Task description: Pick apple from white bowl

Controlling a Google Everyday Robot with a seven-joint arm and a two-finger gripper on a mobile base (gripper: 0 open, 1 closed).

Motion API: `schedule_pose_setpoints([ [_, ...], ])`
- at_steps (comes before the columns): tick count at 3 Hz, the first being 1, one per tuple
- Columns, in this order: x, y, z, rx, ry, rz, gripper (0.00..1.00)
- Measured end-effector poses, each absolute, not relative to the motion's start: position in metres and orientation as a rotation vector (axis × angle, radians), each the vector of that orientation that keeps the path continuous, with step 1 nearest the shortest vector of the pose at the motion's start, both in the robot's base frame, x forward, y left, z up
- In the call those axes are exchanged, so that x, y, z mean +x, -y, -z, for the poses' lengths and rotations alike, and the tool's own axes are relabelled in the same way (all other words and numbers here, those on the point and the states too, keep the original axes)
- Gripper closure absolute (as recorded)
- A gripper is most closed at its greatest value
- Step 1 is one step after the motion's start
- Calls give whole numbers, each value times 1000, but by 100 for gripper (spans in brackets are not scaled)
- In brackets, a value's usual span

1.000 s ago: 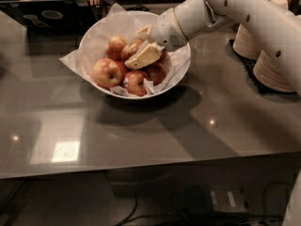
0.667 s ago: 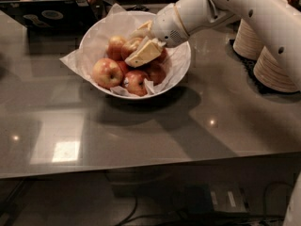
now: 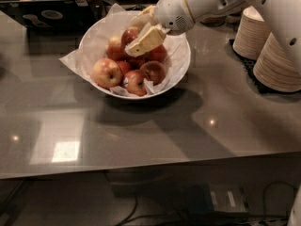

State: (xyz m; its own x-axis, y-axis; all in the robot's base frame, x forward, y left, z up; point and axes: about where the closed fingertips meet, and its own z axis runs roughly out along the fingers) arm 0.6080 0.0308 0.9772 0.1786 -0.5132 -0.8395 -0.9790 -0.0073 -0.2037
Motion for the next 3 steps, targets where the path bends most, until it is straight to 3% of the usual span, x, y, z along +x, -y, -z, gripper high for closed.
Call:
schedule_pose_setpoints([
  [1,585,-4,-1008,-1583,-1379,-705,100],
  [3,602,5,-1003,-1589,-1432,-616,100],
])
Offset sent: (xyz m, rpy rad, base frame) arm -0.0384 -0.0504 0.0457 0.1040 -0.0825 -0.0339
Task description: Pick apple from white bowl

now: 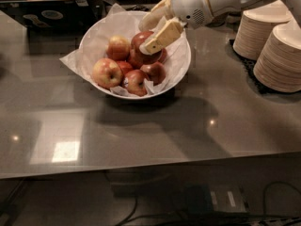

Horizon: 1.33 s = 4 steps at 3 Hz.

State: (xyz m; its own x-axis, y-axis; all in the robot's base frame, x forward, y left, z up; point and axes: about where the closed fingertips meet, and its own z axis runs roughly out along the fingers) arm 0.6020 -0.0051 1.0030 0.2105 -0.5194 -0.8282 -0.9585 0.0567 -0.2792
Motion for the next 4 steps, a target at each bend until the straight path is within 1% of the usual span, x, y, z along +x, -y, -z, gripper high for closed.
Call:
schedule_pose_setpoints([
  [2,642,42,-990,-1607,-1548,-352,100],
  [3,642,42,-990,-1609,-1550,-348,100],
  [4,642,42,-990,-1609,-1550,-348,81],
])
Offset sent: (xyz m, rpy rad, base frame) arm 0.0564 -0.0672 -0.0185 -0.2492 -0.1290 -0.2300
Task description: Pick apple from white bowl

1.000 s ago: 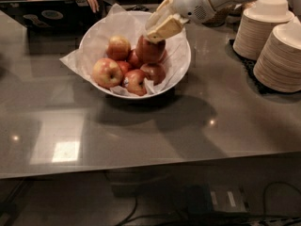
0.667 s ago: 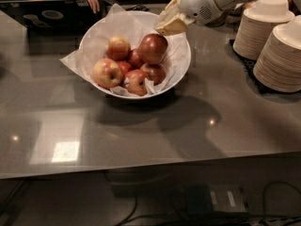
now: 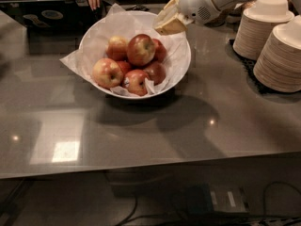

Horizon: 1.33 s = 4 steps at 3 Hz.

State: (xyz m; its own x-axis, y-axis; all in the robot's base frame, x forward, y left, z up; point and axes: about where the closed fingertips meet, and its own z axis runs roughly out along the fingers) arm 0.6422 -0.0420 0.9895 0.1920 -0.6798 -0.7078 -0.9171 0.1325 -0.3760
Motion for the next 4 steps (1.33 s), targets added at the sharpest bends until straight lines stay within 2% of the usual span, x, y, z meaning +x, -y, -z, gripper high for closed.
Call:
schedule_pose_setpoints([
  [3,642,42,-989,-1609,-1550,-348,11],
  [4,642,42,-989,-1609,-1550,-348,0],
])
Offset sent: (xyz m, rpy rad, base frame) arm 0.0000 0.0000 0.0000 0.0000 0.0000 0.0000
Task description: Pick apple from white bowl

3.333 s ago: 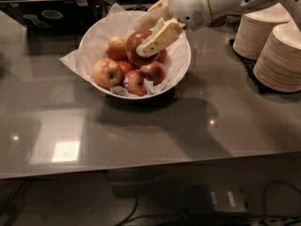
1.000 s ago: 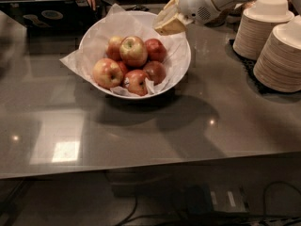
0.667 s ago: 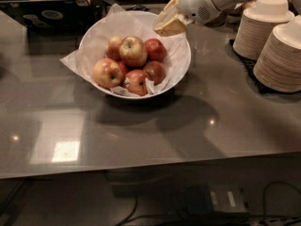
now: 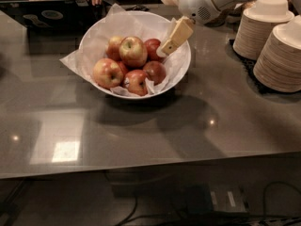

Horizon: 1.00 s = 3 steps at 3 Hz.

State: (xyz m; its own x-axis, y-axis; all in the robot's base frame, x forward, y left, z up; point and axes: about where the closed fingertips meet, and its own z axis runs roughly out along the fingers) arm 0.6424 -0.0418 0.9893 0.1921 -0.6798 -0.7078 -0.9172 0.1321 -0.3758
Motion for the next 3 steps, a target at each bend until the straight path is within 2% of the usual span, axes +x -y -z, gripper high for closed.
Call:
schedule_pose_setpoints([
  [2,647,33,-989,-1628,-1539,-356,40],
  [3,645,23,-992,-1651,-1513,-378,28],
])
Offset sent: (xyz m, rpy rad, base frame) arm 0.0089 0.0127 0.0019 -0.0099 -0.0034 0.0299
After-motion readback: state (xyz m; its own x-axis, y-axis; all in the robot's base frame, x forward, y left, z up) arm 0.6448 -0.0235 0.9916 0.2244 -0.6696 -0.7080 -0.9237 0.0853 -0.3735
